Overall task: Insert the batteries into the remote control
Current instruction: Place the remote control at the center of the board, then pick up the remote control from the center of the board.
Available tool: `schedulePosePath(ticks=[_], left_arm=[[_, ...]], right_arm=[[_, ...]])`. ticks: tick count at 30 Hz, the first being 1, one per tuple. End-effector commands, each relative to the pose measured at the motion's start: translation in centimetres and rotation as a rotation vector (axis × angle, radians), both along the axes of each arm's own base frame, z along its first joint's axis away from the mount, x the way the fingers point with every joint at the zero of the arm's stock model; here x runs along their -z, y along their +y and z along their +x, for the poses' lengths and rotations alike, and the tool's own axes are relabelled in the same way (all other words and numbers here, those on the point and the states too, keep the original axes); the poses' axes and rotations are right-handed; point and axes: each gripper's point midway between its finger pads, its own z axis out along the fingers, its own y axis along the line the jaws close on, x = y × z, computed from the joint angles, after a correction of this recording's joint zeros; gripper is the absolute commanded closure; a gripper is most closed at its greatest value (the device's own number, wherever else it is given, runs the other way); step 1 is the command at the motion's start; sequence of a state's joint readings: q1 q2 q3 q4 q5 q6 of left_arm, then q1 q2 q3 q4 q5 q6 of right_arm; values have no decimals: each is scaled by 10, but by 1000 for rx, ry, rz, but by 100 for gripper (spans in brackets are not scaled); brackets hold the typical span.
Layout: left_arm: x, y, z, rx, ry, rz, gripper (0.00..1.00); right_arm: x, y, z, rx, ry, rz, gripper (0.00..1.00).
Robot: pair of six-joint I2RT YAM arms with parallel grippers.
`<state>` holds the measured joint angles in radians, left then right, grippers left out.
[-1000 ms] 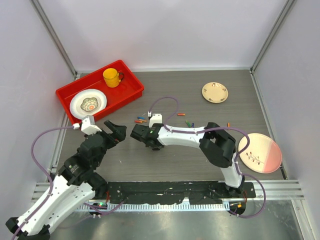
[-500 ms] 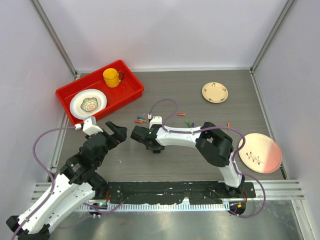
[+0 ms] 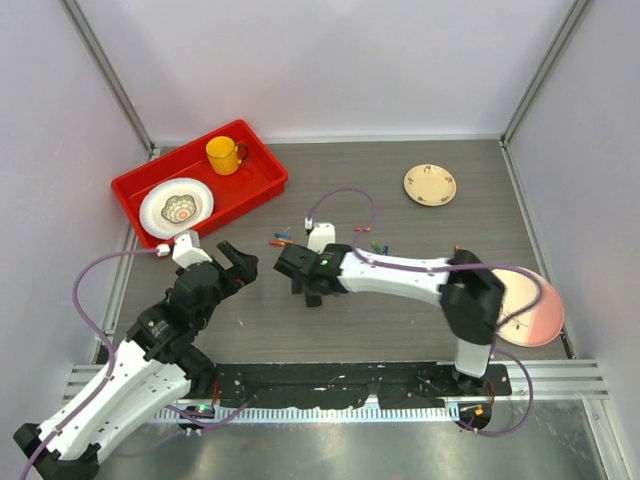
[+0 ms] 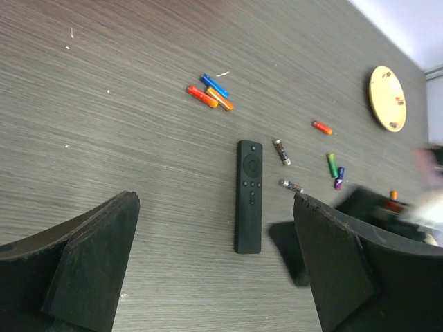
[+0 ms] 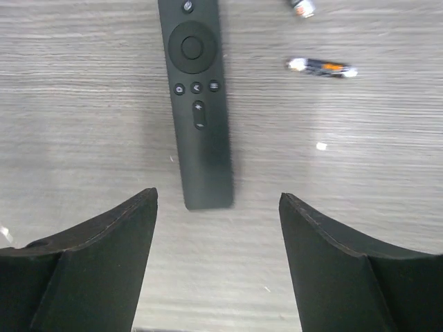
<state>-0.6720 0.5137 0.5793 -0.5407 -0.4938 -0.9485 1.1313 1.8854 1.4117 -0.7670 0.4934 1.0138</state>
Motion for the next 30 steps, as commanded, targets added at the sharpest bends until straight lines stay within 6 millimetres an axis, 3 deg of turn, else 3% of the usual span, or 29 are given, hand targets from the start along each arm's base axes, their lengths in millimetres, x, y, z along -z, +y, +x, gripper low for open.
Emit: schedulePosePath(ticks=[1, 3, 4, 9, 10, 13, 14, 15, 17, 19, 20, 22, 30], left_arm=[[10, -15, 12, 14, 43, -2, 5], [18, -36, 15, 77, 75, -38, 8], [25, -45, 17, 96, 103, -50, 9], [52, -88, 35, 184, 258, 85, 7], [54, -92, 37, 186, 280, 114, 6], [71, -109, 47, 199, 366, 206, 4], [67, -118, 53, 213, 369, 205, 4], [83, -123, 53, 243, 414, 253, 4], [79, -137, 59, 289, 434, 262, 4], [97, -141, 56, 339, 517, 330, 4], [94, -150, 60, 362, 518, 330, 3], [110, -152, 58, 391, 587, 373, 3], [120, -158, 68, 380, 634, 415, 5]], right_arm=[[-84, -53, 3, -41, -211, 29, 8], [-104, -77, 12, 0, -330, 36, 7], [-123, -88, 11, 7, -381, 88, 7], [-133, -122, 11, 23, -521, 139, 7], [-127, -132, 9, 30, -532, 118, 7], [-136, -130, 5, -55, -557, 152, 7], [-132, -128, 1, -85, -540, 163, 7], [-136, -129, -2, -112, -543, 165, 7], [-134, -132, -5, -121, -531, 171, 8], [-136, -135, -8, -118, -531, 192, 8], [-134, -136, -10, -124, -525, 192, 8], [-136, -137, -13, -129, -525, 209, 8], [-135, -140, -14, -126, -522, 206, 8]])
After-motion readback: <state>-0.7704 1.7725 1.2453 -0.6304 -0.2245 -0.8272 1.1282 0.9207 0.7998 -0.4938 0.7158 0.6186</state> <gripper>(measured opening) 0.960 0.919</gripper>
